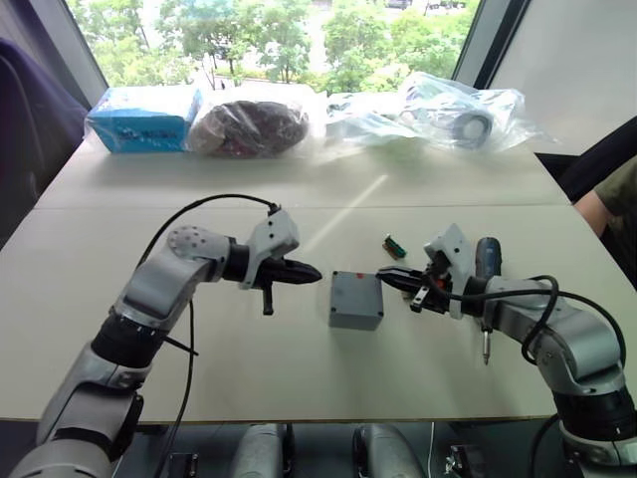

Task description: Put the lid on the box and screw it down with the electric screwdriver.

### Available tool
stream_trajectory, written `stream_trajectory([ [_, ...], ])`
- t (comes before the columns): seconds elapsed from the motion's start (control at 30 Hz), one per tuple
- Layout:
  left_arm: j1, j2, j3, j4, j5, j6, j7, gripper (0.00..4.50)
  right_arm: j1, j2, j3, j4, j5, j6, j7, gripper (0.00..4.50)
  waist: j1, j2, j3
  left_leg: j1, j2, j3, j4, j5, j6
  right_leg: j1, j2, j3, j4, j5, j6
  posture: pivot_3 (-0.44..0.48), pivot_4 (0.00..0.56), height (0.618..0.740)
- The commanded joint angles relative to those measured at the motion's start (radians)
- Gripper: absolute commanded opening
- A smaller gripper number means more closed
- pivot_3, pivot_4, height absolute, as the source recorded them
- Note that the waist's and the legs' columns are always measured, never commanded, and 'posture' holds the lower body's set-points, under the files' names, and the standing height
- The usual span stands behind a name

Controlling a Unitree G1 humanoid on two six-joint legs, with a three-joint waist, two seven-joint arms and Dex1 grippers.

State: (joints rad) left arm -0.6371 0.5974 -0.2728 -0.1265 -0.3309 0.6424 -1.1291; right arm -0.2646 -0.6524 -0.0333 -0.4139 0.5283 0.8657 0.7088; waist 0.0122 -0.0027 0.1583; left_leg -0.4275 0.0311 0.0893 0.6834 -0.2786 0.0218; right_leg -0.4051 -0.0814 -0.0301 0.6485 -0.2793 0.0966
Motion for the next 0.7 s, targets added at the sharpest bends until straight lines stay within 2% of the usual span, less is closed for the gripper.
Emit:
stream_trajectory([
  [0.03,-0.015,0.005,0.006,-0.021,-0.001,-0.004,0.001,0.0,0.002,-0.014,-0.006,-0.009,-0.002,-0.024,0.008,0.71,-0.001,0.0,0.0,0.0,0.0,0.0,0.0,0.0,0.0,0.0,0.0,0.0,0.0,0.0,0.0,0.0,0.15,0.74],
  [0.37,-0.015,0.014,0.01,-0.029,-0.003,-0.001,0.002,0.0,0.002,-0.022,-0.007,-0.002,-0.013,-0.036,0.012,4.44,0.0,0.0,0.0,0.0,0.0,0.0,0.0,0.0,0.0,0.0,0.0,0.0,0.0,0.0,0.0,0.0,0.15,0.74],
  [0.53,-0.026,0.016,0.026,-0.035,-0.018,0.004,0.001,0.0,-0.012,-0.022,-0.044,-0.01,0.017,-0.011,0.004,4.48,0.0,0.0,0.0,0.0,0.0,0.0,0.0,0.0,0.0,0.0,0.0,0.0,0.0,0.0,0.0,0.0,0.15,0.74],
  [0.7,-0.045,-0.002,0.058,-0.065,-0.081,0.039,-0.005,0.0,-0.049,-0.043,-0.171,-0.045,0.134,0.093,-0.01,4.48,0.001,0.0,0.0,0.0,0.0,0.0,0.0,0.0,0.0,0.0,0.0,0.0,0.0,0.0,0.0,0.0,0.15,0.74],
])
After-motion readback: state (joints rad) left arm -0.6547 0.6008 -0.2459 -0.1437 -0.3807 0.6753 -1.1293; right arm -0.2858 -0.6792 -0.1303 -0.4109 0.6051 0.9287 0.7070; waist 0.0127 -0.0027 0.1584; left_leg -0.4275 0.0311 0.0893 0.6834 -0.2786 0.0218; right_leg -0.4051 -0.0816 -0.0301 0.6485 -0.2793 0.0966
